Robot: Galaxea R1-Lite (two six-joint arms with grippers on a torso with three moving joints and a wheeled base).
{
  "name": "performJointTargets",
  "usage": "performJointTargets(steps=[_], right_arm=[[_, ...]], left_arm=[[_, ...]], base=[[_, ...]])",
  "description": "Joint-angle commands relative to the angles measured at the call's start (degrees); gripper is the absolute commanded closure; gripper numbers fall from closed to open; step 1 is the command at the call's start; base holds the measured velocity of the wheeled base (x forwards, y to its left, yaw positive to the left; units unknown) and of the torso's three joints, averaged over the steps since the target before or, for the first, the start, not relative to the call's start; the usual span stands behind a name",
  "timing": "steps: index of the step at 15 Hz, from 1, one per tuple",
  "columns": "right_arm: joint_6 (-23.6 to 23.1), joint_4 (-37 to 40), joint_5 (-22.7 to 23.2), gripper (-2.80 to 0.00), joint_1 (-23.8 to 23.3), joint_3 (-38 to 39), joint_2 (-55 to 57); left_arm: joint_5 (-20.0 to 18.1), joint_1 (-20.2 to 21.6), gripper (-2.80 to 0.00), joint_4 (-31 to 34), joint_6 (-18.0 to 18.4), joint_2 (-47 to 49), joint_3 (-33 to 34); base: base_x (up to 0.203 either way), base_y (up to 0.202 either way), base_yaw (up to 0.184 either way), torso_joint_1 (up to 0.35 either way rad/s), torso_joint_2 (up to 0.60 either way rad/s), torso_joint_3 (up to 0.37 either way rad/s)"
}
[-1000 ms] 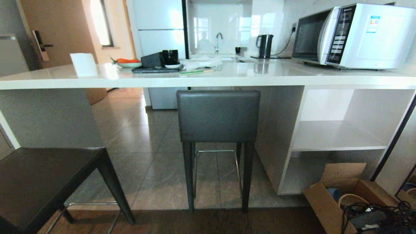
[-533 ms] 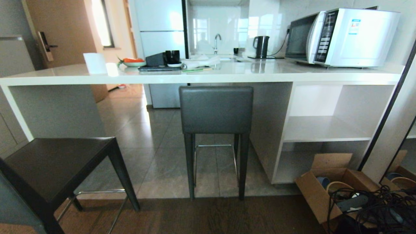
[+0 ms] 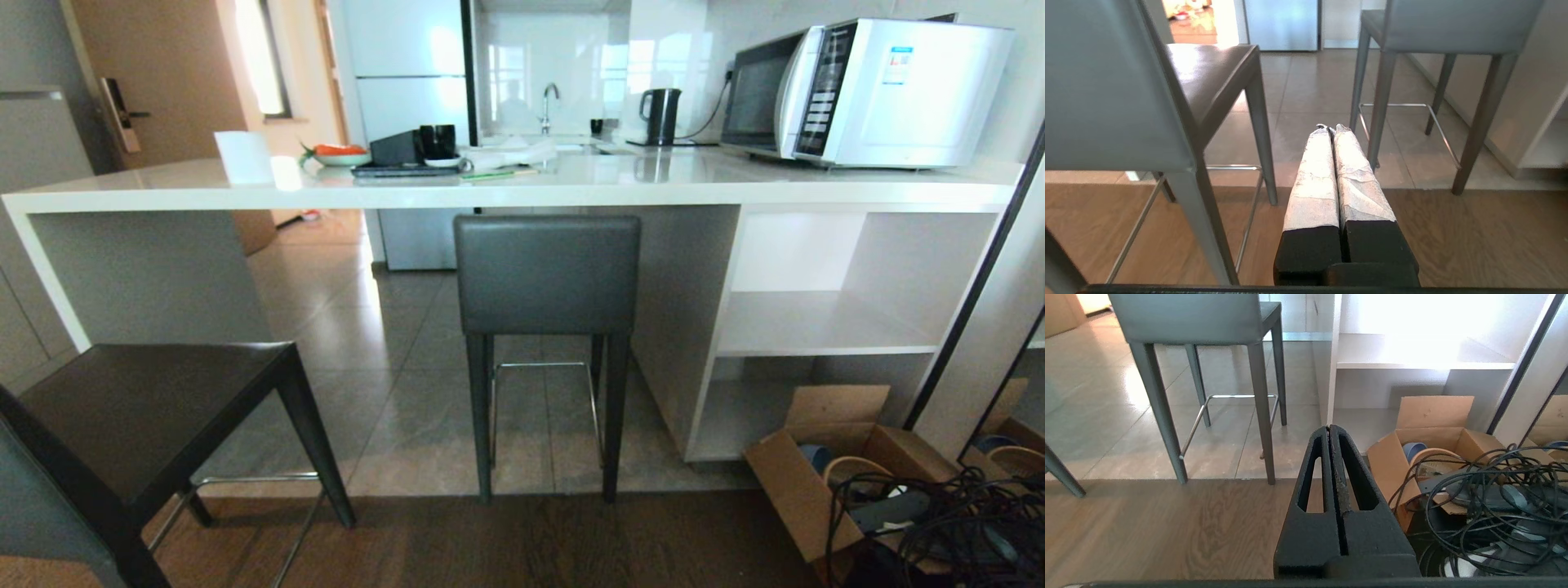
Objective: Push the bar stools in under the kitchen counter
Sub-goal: Push the gray chair back under the dining table
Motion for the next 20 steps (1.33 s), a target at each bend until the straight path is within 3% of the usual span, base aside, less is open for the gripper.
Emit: performJointTargets(steps=[1, 20], right_arm=[[0.0, 0.0, 0.0, 0.00, -0.1, 0.5, 0.1], [0.5, 0.0, 0.0, 0.00, 0.0, 0.5, 0.1]], left_arm=[[0.0, 0.0, 0.00, -0.1, -0.1, 0.0, 0.5], [-0.2, 0.0, 0.00, -0.2, -0.1, 0.0, 0.5]], base=[[0.006, 0.048, -0.008, 0.005, 0.00, 0.002], [0.000, 0.191, -0.001, 0.002, 0.00, 0.002]])
